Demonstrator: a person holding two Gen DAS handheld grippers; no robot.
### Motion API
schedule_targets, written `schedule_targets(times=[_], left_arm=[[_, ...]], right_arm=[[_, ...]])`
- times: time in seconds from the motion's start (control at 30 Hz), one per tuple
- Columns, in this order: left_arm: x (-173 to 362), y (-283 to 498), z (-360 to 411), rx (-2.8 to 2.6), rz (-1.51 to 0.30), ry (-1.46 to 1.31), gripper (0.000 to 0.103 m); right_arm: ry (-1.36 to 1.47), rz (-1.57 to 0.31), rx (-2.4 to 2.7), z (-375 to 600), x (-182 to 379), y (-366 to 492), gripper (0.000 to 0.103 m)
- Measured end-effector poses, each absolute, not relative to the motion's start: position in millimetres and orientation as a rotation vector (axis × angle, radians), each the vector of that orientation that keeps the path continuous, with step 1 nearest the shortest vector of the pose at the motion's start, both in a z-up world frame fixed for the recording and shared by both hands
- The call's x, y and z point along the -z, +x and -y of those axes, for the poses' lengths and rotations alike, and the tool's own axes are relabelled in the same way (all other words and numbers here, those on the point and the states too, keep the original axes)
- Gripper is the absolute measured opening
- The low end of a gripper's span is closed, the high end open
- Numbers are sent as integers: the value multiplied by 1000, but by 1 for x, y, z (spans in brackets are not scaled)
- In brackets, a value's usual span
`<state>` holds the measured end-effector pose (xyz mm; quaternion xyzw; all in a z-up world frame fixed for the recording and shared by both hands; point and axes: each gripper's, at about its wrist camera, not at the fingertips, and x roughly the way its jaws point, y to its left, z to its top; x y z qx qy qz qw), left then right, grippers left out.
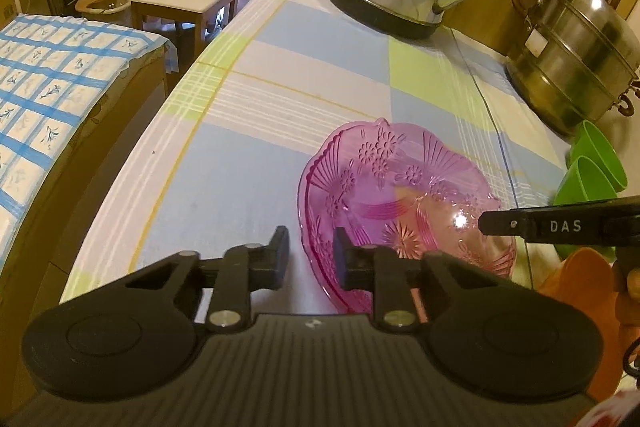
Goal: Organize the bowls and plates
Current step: 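Close both tools on the rim of that pink plate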
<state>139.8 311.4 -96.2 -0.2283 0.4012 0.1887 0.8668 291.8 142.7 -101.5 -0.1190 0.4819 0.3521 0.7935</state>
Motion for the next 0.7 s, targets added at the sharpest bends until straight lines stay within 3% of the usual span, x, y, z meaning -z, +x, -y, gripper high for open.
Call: schedule_targets(times=[0.17,0.33,0.7], left_arm=[[96,139,-309,-391,-837,-484,12],[93,140,-309,-397,-839,-476,10],[61,136,-304,-400,-810,-433,9]], right_arm=[[-237,-1055,-756,-141,103,296,18],[-240,-1053,-750,-143,103,296,9],[-172,-1015,-753,-128,77,288,8]])
